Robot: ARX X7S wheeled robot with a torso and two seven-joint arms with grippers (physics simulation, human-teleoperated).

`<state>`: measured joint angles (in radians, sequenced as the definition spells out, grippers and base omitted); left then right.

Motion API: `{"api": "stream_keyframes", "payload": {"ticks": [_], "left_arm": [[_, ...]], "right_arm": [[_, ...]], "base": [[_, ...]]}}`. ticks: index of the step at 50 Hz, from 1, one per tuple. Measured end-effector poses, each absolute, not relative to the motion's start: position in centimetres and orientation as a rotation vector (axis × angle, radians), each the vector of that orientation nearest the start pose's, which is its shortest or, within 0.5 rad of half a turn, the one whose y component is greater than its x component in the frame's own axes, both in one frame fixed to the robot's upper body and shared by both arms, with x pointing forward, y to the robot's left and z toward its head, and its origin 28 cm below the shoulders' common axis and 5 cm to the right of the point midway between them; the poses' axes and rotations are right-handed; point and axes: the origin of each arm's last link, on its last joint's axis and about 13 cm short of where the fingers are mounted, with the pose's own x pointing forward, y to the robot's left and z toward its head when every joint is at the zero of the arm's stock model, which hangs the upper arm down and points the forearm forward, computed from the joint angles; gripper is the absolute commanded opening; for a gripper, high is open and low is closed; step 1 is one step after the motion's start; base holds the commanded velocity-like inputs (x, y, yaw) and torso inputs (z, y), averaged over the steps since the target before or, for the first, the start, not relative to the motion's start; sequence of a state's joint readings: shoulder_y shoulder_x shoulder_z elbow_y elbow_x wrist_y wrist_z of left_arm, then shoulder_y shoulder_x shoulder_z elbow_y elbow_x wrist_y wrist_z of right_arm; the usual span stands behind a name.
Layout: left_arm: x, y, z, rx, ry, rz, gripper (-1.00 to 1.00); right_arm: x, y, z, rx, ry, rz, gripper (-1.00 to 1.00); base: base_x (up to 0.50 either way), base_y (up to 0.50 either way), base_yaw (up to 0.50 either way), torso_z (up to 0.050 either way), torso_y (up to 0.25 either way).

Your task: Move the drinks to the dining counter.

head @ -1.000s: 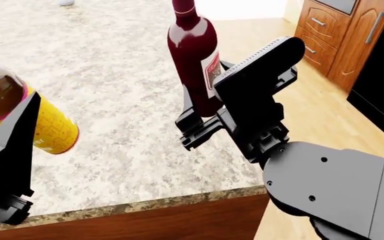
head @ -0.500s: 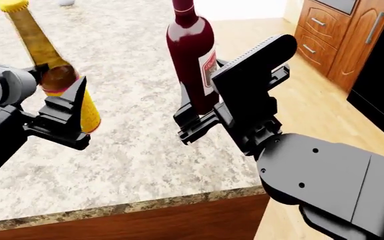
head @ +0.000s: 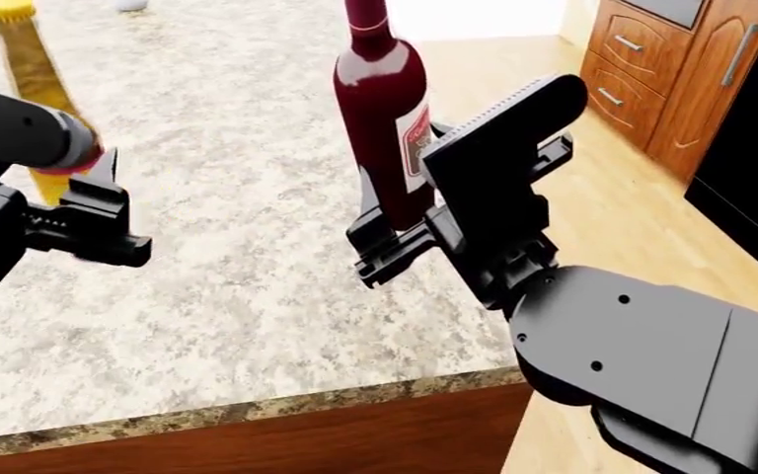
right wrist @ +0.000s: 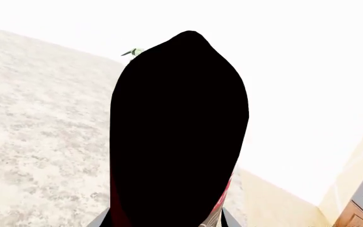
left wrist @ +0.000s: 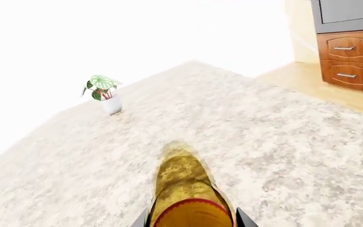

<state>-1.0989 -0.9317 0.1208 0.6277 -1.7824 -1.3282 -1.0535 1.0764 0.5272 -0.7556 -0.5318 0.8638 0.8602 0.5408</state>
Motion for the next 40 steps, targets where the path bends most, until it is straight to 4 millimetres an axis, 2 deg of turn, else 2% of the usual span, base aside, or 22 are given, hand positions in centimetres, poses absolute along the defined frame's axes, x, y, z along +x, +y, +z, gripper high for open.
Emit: {"api": "stream_keyframes", "payload": {"ticks": [20,40], "left_arm": [[18.4,27.7,29.5,0.402,0.036,0.045,-1.00],[18.2,28.0,29.1,0.401,0.048,0.044,-1.00]], "right_arm": [[26.1,-5.8,24.5,-0.384,-0.214,0.405,-1.00],[27.5,-5.0,23.4,-0.335,-0.190,0.430,-1.00]], "base": [[0.00,0.00,0.00,0.001,0.001],[0.00,0.00,0.00,0.001,0.001]]}}
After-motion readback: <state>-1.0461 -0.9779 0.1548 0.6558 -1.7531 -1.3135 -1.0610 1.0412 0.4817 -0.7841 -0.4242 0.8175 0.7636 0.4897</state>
